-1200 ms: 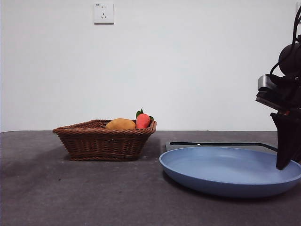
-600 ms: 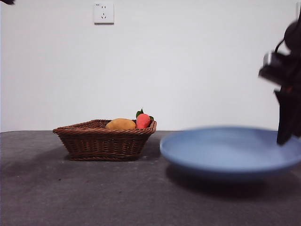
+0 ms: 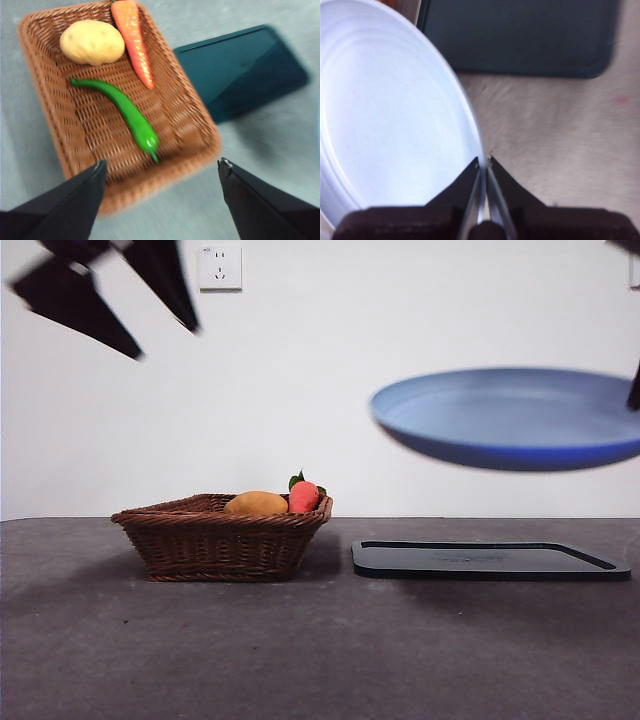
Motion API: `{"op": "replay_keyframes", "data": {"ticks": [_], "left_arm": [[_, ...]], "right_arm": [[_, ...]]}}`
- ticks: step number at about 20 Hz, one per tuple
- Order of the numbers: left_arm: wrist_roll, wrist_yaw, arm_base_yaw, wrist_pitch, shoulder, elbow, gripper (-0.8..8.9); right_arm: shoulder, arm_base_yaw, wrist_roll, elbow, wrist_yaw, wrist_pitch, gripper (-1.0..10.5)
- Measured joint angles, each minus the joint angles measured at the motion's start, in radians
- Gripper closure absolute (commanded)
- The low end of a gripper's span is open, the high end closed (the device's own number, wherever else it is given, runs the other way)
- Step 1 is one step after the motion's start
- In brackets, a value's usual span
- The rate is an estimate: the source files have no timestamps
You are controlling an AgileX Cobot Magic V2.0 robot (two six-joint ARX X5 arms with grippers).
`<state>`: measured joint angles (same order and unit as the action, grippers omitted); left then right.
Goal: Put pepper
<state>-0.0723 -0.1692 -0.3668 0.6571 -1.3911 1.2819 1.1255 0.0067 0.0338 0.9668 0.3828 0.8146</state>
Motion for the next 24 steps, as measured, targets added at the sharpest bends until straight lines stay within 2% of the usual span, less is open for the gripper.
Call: {"op": "replay_keyframes", "data": {"ticks": [6, 10, 18, 23, 24], "left_arm": [[-0.007, 0.146, -0.063, 0.004, -0.372, 0.231, 4.26], [-0.026, 0.171, -0.073, 0.0, -0.536, 0.307, 4.26], [-0.066, 0.192, -0.075, -0.028, -0.66, 0.31, 4.27], [-0.076, 0.19, -0.075, -0.036, -0.665, 0.31, 5.56], [-0.079, 0.183, -0.076, -0.03, -0.666, 0.31, 5.57]], "right_arm": [[-0.153, -0.097, 0.013, 0.0, 0.0, 0.026, 9.4], [-0.2, -0.109, 0.014, 0.0, 0.001, 0.026, 9.4], [-0.2, -0.11, 0.014, 0.0, 0.002, 0.031, 9.4], [-0.2, -0.11, 0.014, 0.0, 0.002, 0.031, 9.4], [-0.2, -0.11, 0.014, 0.0, 0.002, 0.031, 9.4]]}}
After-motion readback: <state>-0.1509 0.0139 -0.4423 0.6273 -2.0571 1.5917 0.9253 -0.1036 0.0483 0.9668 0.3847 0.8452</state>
